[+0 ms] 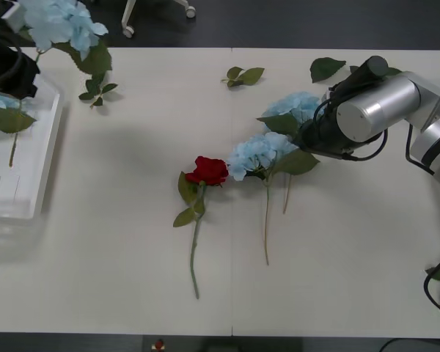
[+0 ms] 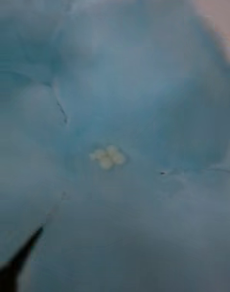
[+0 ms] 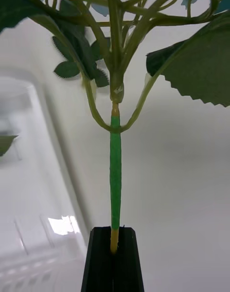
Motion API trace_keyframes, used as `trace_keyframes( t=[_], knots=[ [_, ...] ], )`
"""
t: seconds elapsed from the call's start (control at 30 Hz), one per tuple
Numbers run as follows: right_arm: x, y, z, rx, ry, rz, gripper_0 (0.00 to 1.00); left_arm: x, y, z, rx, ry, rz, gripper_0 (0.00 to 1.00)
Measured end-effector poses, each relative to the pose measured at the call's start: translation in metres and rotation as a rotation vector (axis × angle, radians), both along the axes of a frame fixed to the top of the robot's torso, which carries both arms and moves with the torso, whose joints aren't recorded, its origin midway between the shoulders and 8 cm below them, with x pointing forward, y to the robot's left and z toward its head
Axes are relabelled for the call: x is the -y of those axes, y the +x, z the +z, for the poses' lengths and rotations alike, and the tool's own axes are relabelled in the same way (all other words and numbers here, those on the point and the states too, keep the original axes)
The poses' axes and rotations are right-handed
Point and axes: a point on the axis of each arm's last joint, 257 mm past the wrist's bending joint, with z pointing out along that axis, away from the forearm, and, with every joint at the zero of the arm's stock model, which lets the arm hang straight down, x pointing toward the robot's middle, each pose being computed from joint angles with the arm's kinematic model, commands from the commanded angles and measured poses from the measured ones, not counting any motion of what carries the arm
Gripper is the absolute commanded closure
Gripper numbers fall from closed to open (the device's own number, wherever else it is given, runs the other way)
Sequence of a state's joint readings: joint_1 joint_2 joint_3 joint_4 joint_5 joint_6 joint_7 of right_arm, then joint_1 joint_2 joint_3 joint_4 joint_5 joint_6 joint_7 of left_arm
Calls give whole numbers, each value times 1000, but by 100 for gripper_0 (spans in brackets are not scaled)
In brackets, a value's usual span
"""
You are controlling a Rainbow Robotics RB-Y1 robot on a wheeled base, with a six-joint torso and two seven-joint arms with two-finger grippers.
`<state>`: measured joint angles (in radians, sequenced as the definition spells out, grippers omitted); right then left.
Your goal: Put the red flowers into the right box and the blue flowers into the left box
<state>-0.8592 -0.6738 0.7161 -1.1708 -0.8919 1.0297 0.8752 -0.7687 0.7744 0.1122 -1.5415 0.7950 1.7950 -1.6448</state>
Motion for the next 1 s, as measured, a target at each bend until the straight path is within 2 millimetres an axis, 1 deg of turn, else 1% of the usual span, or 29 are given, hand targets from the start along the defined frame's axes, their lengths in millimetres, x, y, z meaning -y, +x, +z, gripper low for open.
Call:
trace_keyframes(
  t=[0.07,0.17,0.23,0.3,0.37,0.47,0.57,0.67,0.8,0.93,1.0],
  knots=[
    [-5,2,-1,8,12,2,14,-23,-2,-4,-27,-15,14,100],
    [-11,4,-1,15,24,8,14,-60,-3,-8,-60,-10,-11,100],
    [-12,4,-1,20,22,17,14,-87,-5,-7,-80,-5,-12,100],
    [-11,4,-1,19,22,17,14,-109,-6,-4,-90,-16,18,100],
    [-12,4,-2,17,24,16,14,-127,-5,2,-83,-24,51,100],
    [-12,3,-2,11,32,14,14,-152,-1,5,-63,31,47,100],
    [-11,4,-4,11,43,5,14,-172,1,-3,-59,95,37,100],
    [-8,12,-3,39,58,-8,14,-188,-2,-25,-94,125,69,100],
    [-5,12,-11,30,48,-4,14,-205,-6,-53,-113,104,129,100],
    [-13,12,-14,37,40,31,17,-221,-5,-70,-107,127,165,100],
    [-16,13,-14,40,47,33,21,-226,-5,-78,-110,154,168,100]
  ],
)
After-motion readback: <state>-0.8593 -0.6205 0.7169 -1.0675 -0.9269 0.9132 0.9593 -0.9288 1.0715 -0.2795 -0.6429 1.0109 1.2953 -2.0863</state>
